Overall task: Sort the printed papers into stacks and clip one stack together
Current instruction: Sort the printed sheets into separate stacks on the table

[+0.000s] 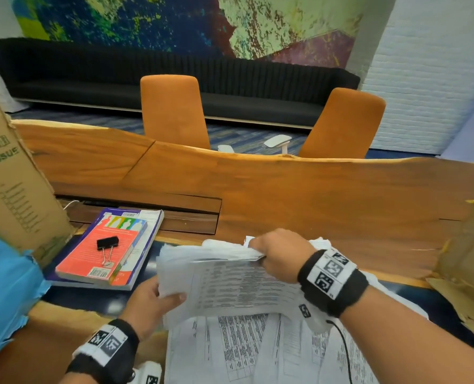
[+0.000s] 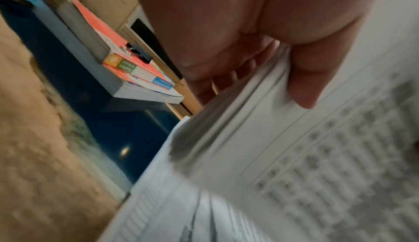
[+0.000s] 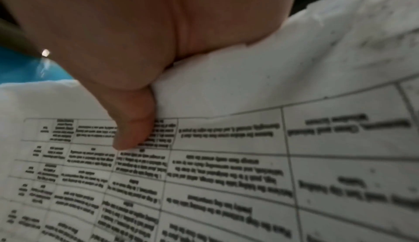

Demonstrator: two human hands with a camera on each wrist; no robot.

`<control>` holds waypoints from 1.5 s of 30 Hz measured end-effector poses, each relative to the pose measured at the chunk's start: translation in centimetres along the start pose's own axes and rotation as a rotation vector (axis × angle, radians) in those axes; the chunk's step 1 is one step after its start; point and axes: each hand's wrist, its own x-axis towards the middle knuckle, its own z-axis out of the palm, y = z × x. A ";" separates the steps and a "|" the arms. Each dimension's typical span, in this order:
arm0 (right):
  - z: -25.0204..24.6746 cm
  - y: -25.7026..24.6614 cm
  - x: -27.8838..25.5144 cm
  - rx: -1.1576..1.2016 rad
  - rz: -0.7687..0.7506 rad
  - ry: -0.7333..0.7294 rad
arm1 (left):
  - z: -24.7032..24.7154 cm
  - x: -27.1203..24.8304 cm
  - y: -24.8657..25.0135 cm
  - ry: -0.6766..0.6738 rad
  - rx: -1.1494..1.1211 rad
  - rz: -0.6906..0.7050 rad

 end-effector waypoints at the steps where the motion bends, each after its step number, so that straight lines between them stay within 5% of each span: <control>1: -0.8 0.8 -0.5 0.106 0.016 0.048 | -0.7 0.1 -0.1 0.024 0.001 -0.012; 5: -1.8 4.4 -2.4 0.662 0.117 0.245 | -2.3 1.6 -0.9 0.049 -0.205 -0.049; 9: 2.4 4.6 -2.7 1.020 0.242 0.300 | 1.8 2.2 0.8 -0.111 -0.437 -0.079; 11: 4.8 3.1 -2.5 1.141 0.302 0.342 | 4.3 2.5 2.3 -0.046 -0.576 -0.099; 15: 6.9 -0.5 -1.1 1.142 0.409 0.611 | 7.7 2.7 6.0 0.208 -0.503 -0.056; 20: 6.5 -1.3 -0.6 1.134 0.309 0.753 | 7.5 2.0 7.8 0.120 -0.473 0.234; 24: 6.9 0.0 -1.1 1.260 0.362 0.837 | 5.6 2.0 6.2 0.158 -0.401 0.219; 27: 7.7 -0.5 -0.8 1.360 0.454 0.829 | 6.3 1.1 5.5 0.140 -0.295 0.169; 32: 6.7 -1.1 -1.1 1.398 0.401 0.902 | 6.7 0.3 8.0 0.140 -0.212 0.297; 38: 11.4 -1.2 -0.6 1.242 0.631 0.697 | 6.2 1.6 4.2 0.194 -0.132 -0.098; 45: 10.0 -0.8 -0.4 1.379 0.636 0.578 | 4.7 0.5 5.3 0.139 0.017 0.053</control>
